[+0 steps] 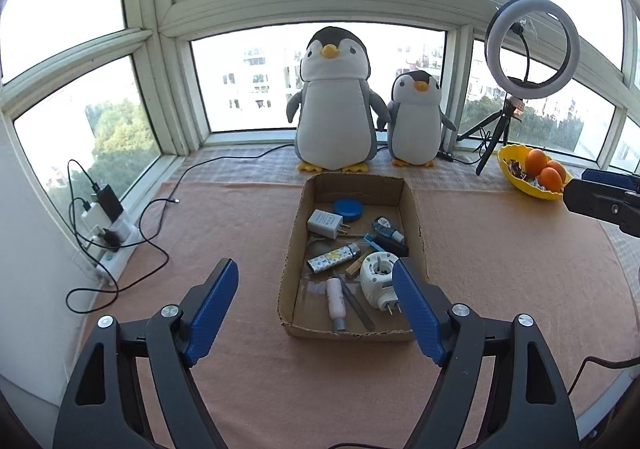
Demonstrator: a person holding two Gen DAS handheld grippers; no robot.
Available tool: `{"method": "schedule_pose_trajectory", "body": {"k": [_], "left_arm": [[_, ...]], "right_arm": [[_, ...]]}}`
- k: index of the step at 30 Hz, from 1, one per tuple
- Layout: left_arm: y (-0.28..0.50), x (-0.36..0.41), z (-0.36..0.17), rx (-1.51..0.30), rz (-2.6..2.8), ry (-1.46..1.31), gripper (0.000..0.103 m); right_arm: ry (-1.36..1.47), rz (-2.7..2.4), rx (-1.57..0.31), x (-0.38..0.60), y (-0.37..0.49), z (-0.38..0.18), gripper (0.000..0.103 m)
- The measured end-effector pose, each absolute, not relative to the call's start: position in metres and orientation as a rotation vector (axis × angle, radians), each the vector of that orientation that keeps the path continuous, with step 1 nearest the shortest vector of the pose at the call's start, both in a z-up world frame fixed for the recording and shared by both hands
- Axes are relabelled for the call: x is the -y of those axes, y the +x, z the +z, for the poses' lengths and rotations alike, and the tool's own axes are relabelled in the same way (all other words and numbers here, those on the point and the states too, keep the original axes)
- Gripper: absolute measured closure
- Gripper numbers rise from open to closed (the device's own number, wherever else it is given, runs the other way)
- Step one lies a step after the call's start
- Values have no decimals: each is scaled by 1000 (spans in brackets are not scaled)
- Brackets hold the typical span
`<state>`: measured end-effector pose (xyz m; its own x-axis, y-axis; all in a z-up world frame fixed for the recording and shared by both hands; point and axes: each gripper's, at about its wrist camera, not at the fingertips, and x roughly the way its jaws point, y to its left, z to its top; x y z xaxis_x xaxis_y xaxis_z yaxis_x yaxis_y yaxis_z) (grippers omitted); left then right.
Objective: Organize rigid objects
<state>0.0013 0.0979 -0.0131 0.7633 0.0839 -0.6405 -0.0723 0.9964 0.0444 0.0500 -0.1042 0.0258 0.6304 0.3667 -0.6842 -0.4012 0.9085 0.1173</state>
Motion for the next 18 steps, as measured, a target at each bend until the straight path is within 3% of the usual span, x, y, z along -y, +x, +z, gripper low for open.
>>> {"method": "schedule_pose_trajectory", "body": {"k": [8,18], "left_arm": [[-19,-93,12,-638,110,-2,14],[-20,-86,7,-665,99,-12,14]], "right_arm": [[-70,378,-694,111,25,34,16],[-58,317,-683,122,20,30,15]]}}
